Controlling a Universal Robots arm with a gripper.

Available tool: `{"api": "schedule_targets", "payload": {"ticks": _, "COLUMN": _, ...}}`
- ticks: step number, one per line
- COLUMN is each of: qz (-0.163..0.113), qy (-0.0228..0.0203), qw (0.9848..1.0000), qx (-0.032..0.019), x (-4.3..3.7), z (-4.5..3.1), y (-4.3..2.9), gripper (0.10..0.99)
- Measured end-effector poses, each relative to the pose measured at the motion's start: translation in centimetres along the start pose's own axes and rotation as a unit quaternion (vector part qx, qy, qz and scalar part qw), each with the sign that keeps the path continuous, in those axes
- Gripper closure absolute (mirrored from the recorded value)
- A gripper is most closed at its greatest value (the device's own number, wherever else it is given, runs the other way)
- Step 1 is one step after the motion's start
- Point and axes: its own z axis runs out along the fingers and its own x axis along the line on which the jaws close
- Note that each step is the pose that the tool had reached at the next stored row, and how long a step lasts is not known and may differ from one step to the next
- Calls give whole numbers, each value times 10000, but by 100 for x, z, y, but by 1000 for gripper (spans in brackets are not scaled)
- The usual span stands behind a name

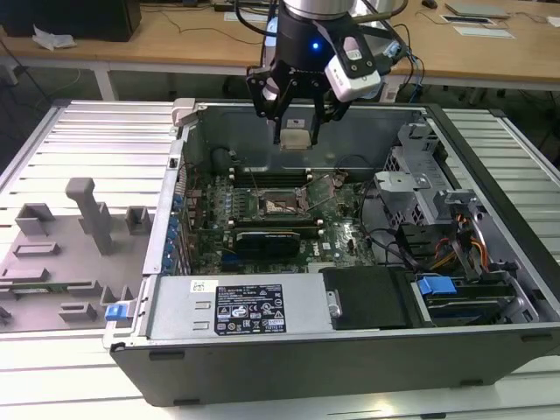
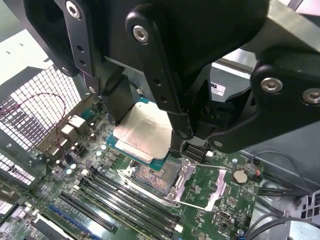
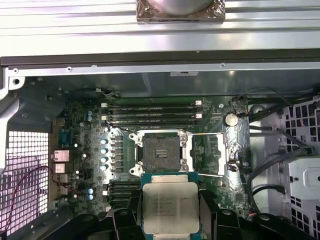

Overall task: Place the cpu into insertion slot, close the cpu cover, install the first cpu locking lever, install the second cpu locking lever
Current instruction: 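Place the cpu into insertion slot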

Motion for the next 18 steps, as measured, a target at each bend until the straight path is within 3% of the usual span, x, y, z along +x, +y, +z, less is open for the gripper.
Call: {"api": "schedule_targets", "payload": {"ticks": 18, "qz": 0, "qy": -1, "qw": 10000, "qx": 0, "x": 7, "z": 121, "y": -11, "gripper": 545}}
